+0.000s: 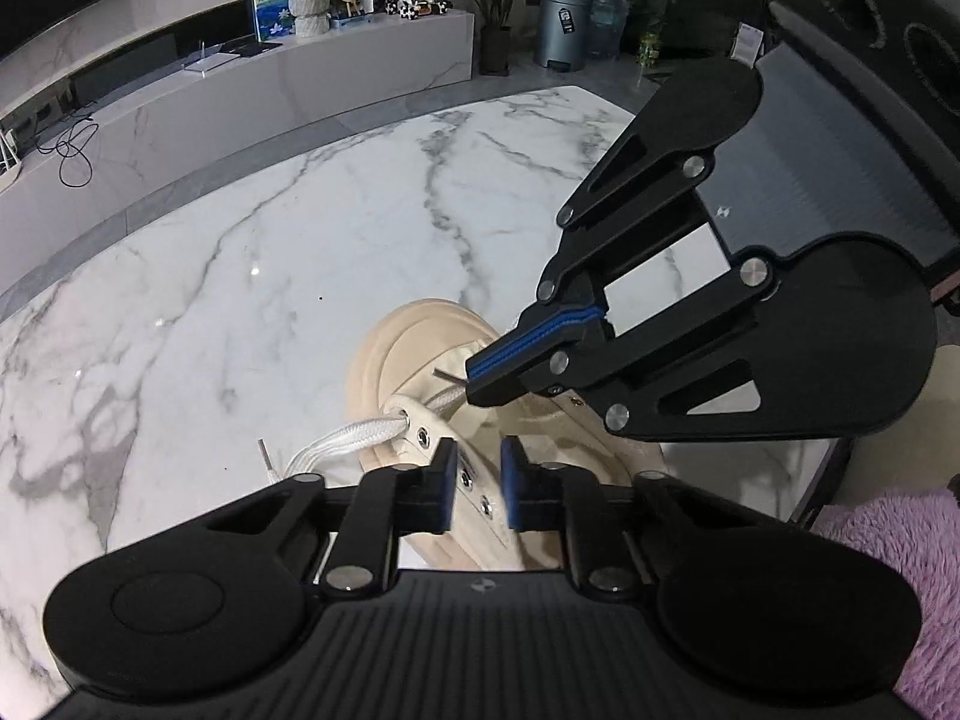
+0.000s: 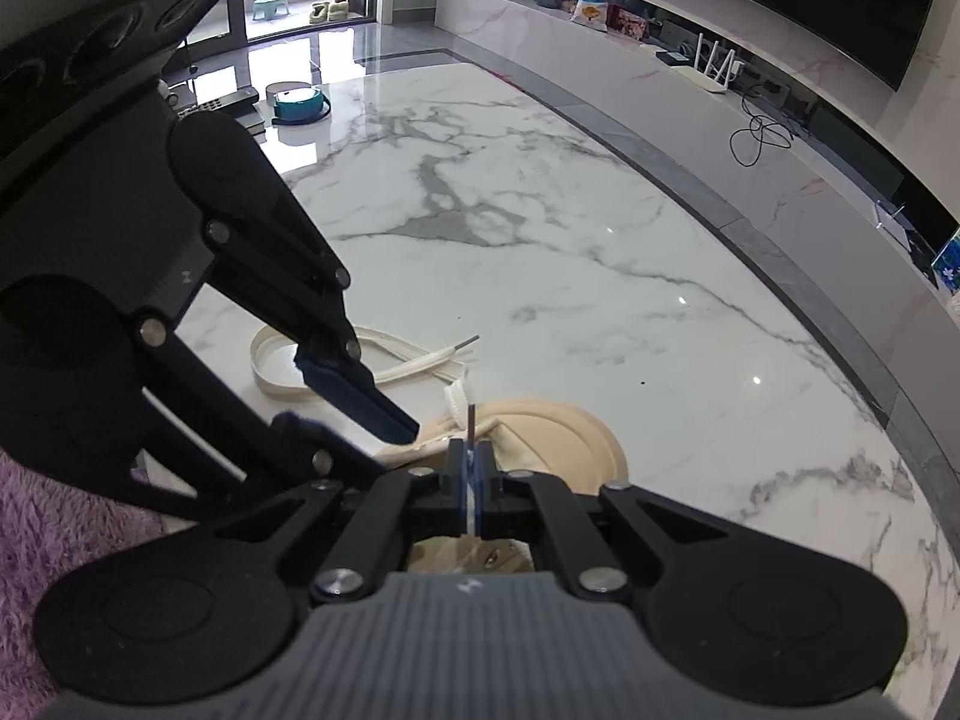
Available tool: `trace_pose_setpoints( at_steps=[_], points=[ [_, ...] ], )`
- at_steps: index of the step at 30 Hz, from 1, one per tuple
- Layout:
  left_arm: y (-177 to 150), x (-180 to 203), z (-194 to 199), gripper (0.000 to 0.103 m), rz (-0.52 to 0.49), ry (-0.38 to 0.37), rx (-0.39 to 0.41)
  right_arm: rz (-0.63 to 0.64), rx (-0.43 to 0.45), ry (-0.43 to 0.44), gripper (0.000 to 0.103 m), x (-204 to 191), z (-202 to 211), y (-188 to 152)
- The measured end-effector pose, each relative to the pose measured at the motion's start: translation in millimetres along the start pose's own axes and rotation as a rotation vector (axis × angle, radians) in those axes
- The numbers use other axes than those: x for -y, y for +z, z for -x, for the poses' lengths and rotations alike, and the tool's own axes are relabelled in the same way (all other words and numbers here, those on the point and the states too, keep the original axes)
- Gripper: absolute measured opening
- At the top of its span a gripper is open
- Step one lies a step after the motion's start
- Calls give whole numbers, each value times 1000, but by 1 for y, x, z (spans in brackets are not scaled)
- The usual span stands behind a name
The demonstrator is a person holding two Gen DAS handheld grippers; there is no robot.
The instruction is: Lace up shoes with both hands
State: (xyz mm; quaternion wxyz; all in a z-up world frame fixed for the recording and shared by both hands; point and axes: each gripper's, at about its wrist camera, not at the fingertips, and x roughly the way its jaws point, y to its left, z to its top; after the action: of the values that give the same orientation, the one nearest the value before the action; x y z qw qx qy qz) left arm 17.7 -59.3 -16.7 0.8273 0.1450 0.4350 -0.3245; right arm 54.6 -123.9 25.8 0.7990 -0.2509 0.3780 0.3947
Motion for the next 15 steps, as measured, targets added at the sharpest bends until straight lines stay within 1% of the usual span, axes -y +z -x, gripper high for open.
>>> trace_pose_setpoints(
  at_steps=[4, 8, 15],
  points=[
    [-5, -13, 1, 6, 29, 3, -7, 2, -8, 19, 2, -2, -5, -2],
    [-10, -22, 6, 6, 59, -6, -6, 26, -43, 27, 2, -4, -17, -3],
    [-13, -24, 9, 6, 57, -13, -2, 53, -91, 30, 2, -6, -36, -2]
  ],
)
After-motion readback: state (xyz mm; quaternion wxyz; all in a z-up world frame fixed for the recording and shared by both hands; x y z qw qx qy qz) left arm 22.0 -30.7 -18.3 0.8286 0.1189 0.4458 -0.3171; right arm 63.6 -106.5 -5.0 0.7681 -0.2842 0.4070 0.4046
